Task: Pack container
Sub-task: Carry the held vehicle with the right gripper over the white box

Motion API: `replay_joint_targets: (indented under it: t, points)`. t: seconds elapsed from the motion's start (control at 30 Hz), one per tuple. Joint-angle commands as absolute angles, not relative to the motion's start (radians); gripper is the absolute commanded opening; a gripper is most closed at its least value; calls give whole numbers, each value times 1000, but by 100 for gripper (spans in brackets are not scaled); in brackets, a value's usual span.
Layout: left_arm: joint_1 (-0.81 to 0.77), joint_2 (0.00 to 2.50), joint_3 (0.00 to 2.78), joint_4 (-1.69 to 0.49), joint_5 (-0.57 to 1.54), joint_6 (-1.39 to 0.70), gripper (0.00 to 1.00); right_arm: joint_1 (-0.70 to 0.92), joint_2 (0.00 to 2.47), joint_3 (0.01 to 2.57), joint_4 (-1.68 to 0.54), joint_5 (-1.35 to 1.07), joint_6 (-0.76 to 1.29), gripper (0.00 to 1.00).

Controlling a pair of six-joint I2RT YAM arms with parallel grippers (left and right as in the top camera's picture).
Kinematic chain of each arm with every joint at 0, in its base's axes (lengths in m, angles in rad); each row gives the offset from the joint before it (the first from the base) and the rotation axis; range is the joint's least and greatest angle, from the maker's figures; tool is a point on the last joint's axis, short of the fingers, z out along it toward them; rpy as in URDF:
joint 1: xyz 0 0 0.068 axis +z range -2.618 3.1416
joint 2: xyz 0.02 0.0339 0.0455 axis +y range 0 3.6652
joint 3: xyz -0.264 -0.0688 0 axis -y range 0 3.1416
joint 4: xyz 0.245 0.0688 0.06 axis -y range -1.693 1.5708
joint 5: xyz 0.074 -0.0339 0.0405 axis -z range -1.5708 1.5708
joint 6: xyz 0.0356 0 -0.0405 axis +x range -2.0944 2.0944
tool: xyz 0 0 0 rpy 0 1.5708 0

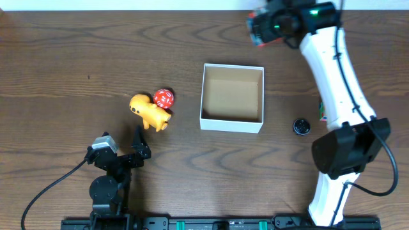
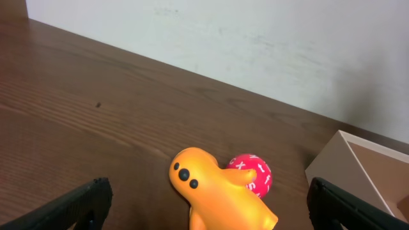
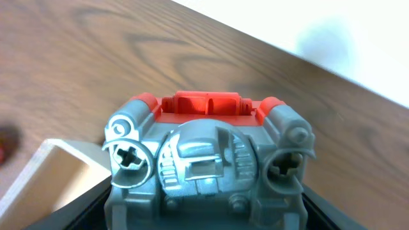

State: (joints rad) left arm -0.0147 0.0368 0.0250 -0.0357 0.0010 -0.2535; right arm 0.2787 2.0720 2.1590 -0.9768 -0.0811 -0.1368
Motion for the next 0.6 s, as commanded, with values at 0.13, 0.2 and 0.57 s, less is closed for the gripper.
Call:
replay_joint_targets:
  t: [0.13, 0.2, 0.57]
  points:
    - [-10, 37, 4, -72, -7, -237, 98, 447, 2081, 2184, -1058, -97, -296, 33]
    - [-10, 37, 4, -72, -7, -237, 98, 481, 2081, 2184, -1121, -93, -403, 34]
    - [-10, 37, 4, -72, -7, -237, 98, 504, 2082, 2175, -1364, 4, -636, 27]
